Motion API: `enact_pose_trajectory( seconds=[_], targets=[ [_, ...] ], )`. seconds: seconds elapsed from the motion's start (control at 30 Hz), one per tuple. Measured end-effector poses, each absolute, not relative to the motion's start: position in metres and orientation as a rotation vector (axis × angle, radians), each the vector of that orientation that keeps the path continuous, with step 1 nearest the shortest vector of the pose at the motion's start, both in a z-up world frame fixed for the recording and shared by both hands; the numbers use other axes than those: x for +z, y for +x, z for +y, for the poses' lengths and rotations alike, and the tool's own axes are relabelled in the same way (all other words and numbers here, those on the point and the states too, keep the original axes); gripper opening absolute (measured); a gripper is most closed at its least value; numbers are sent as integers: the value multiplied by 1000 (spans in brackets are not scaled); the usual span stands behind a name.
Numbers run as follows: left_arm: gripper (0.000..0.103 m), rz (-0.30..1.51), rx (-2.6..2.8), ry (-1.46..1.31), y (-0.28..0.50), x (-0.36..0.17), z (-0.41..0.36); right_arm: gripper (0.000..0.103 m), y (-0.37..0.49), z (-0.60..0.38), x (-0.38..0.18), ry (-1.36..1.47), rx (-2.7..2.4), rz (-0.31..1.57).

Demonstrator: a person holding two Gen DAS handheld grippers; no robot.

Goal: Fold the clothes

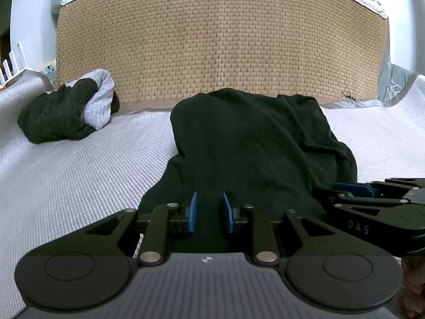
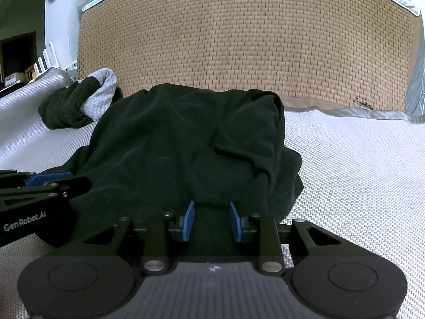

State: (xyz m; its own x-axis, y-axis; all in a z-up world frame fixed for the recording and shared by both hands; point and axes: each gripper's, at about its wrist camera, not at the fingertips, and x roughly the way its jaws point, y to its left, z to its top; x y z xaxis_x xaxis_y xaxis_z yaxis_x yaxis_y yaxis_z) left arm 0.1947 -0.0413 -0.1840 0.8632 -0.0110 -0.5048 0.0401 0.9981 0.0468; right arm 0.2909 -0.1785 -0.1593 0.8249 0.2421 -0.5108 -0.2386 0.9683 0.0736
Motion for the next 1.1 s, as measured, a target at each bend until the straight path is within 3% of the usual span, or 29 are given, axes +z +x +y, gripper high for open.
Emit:
enact_pose_trajectory(
  seconds=[0.77, 0.97, 1.1],
  targets=[
    [25, 614, -141, 113, 190, -172, -35, 35, 289, -159, -157, -155, 200, 533],
    [30, 612, -234, 398, 174, -167, -45, 35, 288, -152, -159, -222, 178, 528],
    [33, 640, -258, 438, 175, -171, -44, 35, 289, -152, -158, -225, 180, 533]
  ],
)
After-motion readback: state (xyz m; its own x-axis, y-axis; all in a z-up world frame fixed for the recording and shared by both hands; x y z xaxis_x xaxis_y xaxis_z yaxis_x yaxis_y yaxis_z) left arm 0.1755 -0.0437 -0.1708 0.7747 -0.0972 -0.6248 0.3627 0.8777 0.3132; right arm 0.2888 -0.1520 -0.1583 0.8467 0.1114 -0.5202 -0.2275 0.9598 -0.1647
